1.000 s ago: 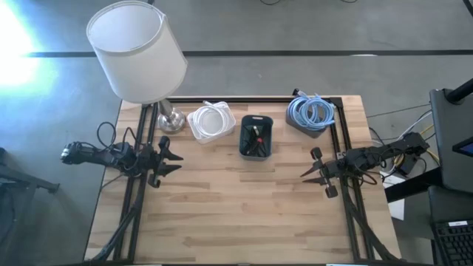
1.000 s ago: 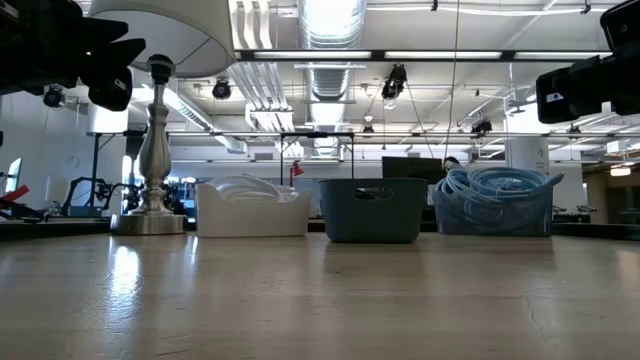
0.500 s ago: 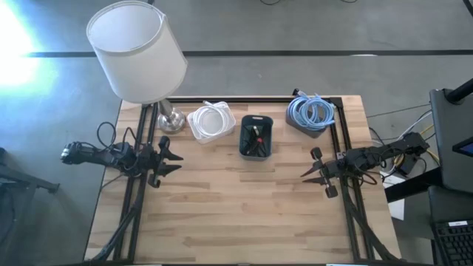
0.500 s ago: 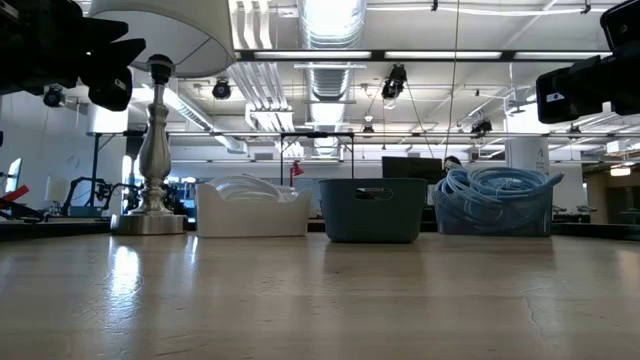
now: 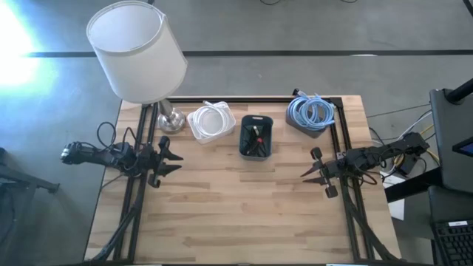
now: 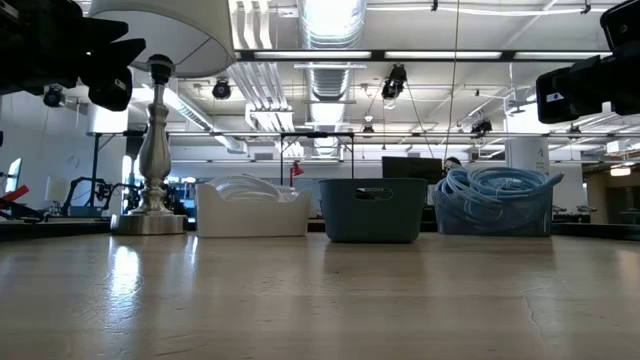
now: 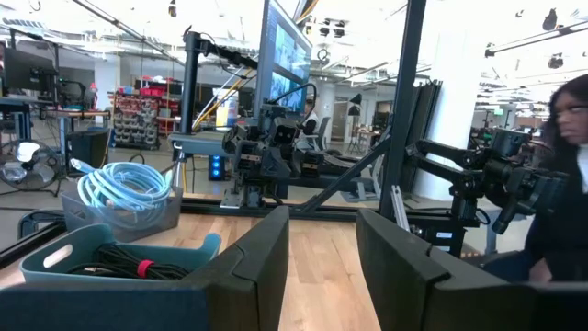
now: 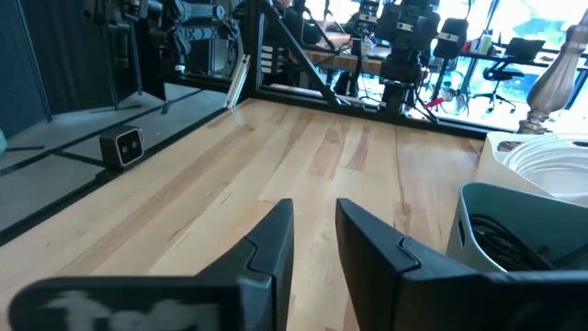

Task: Sort HDMI cables
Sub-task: Return to Home Position

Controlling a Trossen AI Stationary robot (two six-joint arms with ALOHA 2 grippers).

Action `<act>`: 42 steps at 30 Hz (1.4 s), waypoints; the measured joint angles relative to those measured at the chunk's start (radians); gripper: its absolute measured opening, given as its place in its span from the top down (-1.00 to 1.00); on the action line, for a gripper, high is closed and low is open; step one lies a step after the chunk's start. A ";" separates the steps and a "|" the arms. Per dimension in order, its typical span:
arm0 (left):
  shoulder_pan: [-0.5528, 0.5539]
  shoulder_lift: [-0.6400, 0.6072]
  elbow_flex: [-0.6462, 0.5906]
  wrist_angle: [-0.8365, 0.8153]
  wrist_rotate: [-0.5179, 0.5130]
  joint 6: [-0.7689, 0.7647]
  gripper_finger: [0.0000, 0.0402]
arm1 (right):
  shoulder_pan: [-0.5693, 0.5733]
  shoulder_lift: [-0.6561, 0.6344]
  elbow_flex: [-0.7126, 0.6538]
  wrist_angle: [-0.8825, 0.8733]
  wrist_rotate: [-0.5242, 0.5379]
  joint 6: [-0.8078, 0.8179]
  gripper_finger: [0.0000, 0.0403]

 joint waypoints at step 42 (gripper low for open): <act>0.000 0.000 0.000 0.000 0.000 0.000 0.34 | 0.000 0.000 0.000 0.000 0.000 0.000 0.55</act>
